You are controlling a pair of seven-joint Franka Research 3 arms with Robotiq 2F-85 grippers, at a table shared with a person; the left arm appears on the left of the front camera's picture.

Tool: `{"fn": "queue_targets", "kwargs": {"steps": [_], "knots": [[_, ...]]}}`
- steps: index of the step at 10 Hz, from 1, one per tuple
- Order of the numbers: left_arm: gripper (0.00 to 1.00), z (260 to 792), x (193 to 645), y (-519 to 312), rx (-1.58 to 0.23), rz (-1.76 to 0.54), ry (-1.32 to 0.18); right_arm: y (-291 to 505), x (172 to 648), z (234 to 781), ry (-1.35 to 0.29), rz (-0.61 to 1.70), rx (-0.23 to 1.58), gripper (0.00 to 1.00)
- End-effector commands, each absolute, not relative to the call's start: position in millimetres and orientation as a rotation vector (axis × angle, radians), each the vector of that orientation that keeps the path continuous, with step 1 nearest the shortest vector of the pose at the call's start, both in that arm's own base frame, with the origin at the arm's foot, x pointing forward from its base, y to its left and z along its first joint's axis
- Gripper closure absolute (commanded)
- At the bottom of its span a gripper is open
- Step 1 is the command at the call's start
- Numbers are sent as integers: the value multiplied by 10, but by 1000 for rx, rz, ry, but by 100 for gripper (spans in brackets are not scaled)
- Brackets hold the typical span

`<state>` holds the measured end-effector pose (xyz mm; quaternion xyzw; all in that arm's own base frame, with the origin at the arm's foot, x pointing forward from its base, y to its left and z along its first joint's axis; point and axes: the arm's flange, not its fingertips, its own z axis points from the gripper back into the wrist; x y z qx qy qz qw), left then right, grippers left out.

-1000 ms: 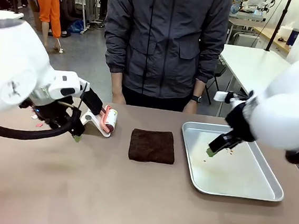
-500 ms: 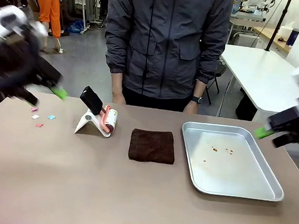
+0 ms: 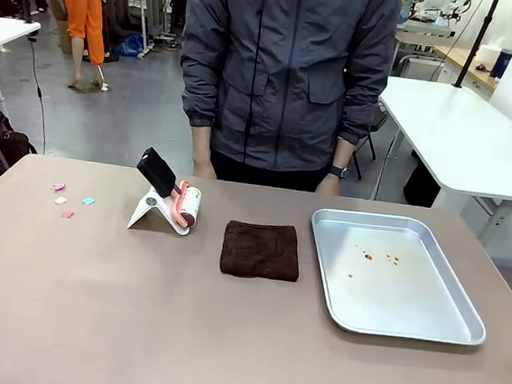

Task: Clean the surface of the table.
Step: Hold the Lint Roller with your left hand and the towel with your right hand.

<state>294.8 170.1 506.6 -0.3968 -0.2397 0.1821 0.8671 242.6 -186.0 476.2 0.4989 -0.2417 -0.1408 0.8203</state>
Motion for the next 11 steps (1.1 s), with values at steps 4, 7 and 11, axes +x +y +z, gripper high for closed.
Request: {"fn": "queue_targets", "kwargs": {"steps": [4,7,11], "knots": [[0,3787,2654,1367,-1027,710,-512,-1814,2336,3689,-568,-491,1134,0],[0,4230,3013,2306,-1019,707,-484,-2330,2426,3919,-538,-477,1163,0],[0,4230,3013,2306,-1019,707,-484,-2330,2426,3919,-538,-477,1163,0]]}}
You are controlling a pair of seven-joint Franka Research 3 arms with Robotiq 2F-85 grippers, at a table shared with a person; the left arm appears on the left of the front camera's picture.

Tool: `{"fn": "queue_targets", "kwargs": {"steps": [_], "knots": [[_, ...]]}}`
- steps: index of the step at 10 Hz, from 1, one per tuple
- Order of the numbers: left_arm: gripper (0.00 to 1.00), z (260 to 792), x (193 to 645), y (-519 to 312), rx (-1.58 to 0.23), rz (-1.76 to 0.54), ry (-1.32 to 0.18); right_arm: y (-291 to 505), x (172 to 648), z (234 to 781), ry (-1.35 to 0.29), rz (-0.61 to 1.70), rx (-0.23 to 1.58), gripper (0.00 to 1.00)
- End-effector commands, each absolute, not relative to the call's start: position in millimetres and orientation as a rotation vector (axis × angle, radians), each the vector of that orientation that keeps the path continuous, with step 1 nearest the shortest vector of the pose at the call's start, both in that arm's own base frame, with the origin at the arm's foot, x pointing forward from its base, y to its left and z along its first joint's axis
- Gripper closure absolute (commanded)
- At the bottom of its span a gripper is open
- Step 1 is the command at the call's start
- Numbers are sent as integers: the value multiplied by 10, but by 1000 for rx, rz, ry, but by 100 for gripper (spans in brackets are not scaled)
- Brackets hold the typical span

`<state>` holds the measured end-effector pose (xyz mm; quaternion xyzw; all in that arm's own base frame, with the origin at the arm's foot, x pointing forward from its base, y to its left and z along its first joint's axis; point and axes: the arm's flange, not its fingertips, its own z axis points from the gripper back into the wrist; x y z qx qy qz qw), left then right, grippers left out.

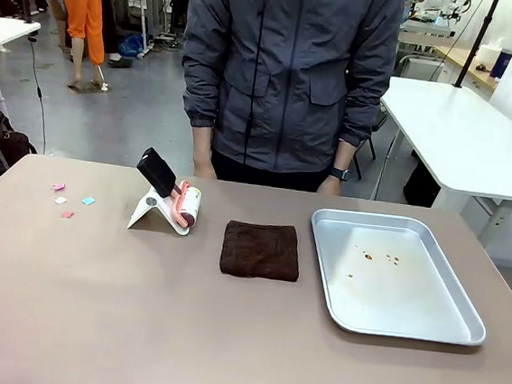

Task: Clean the surface of the table.
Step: Hold the Lint Roller with your left hand and the towel with your right hand.

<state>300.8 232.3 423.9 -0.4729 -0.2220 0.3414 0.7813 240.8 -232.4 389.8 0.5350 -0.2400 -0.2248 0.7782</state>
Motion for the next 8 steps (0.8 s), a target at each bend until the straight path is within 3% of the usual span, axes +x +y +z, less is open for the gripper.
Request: {"fn": "queue_targets", "kwargs": {"steps": [1,4,8], "knots": [[0,4230,3013,2306,-1019,707,-484,-2330,2426,3919,-538,-477,1163,0],[0,4587,3180,2200,-919,600,-497,-1932,2565,4314,-582,-346,1018,0],[0,5337,4105,1359,-701,324,-449,-615,3293,5061,-566,20,828,0]]}}
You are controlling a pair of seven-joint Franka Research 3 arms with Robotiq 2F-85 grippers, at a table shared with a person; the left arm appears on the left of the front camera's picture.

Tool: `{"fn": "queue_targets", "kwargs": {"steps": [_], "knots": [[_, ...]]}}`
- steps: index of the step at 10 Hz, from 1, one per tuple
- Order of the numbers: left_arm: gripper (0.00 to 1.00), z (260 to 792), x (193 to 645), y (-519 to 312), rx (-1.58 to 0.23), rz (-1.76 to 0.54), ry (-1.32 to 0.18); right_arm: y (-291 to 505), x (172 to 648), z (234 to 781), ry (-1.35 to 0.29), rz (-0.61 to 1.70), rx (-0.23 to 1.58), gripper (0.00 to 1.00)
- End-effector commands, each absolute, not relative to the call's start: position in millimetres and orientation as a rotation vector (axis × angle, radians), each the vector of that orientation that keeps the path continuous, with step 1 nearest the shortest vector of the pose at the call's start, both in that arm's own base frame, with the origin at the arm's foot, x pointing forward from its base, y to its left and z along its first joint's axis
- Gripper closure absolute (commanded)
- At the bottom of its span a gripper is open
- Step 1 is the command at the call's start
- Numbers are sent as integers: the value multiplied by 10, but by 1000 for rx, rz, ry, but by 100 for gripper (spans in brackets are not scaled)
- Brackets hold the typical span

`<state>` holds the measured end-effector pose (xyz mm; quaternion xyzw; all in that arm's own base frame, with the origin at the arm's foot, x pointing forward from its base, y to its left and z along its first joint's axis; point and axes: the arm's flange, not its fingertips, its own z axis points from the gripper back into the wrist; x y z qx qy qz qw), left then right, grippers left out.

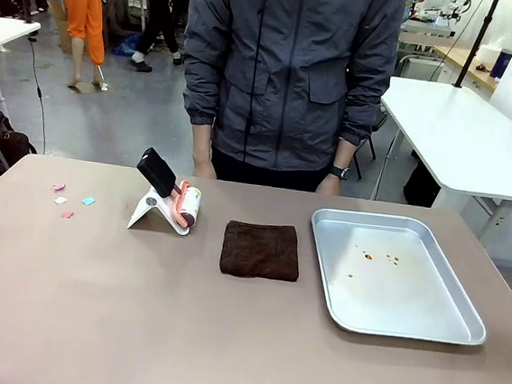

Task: Clean the surface of the table.
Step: Hold the Lint Roller with your left hand and the towel with your right hand.

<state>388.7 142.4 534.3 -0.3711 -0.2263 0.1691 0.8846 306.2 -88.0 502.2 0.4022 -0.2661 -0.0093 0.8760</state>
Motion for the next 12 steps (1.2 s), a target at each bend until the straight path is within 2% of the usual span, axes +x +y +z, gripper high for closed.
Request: {"fn": "queue_targets", "kwargs": {"steps": [1,3,6,9,12], "knots": [[0,5371,4335,1070,-655,303,-429,-165,3501,5148,-548,-5,820,0],[0,5310,4728,495,-603,270,-405,756,3754,5156,-495,6,801,0],[0,4864,5168,-171,-571,183,-318,1889,3983,4744,-348,85,707,0],[0,4496,5392,-574,-567,97,-250,2478,4087,4141,-219,83,657,0],[0,4229,5519,-792,-624,62,-187,2660,4099,3640,-120,100,602,0]]}}
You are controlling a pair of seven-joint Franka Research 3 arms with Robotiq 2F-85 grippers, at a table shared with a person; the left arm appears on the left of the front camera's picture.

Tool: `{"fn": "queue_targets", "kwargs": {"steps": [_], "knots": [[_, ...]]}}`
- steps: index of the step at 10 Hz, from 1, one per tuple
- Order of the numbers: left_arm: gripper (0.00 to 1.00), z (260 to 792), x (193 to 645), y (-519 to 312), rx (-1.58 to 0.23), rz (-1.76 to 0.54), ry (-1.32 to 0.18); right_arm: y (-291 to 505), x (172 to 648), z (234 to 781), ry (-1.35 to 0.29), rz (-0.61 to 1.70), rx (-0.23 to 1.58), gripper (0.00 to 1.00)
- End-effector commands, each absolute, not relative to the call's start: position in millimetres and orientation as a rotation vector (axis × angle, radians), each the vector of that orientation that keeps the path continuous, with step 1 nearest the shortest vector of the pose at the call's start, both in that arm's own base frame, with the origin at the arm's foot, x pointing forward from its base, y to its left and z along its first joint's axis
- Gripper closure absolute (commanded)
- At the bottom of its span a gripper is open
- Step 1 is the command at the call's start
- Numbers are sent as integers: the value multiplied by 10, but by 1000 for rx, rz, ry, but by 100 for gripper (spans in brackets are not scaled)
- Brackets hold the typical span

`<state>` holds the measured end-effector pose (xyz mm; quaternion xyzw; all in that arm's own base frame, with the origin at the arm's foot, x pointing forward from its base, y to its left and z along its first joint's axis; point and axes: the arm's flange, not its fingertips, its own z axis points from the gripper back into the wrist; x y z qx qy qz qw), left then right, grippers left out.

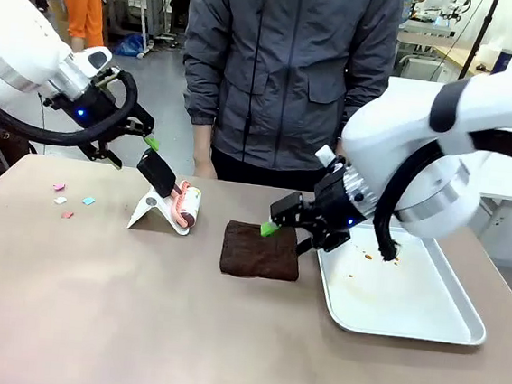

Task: Clean the surface of the table.
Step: Hold the Lint Roller with your left hand and the towel with your right hand.

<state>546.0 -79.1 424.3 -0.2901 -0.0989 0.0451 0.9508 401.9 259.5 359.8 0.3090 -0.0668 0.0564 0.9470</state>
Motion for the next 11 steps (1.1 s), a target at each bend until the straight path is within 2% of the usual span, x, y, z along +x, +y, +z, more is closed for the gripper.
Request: {"fn": "queue_targets", "kwargs": {"steps": [1,3,4,5,8,9,11], "knots": [[0,4172,5537,-861,-622,55,-165,2666,4133,3566,-110,94,579,0],[0,4120,5562,-951,-607,55,-136,2611,4214,3452,-117,69,532,0],[0,4166,5558,-950,-629,56,-85,2503,4234,3522,-132,55,565,0],[0,4078,5519,-940,-601,64,-142,2564,4104,3375,-97,106,563,0],[0,4078,5519,-940,-601,64,-142,2515,4155,3388,-102,94,562,0],[0,4080,5529,-942,-607,62,-128,2558,4295,3477,-165,-13,423,0],[0,4045,5530,-971,-636,61,-135,2793,4684,3506,-125,13,357,0]]}}
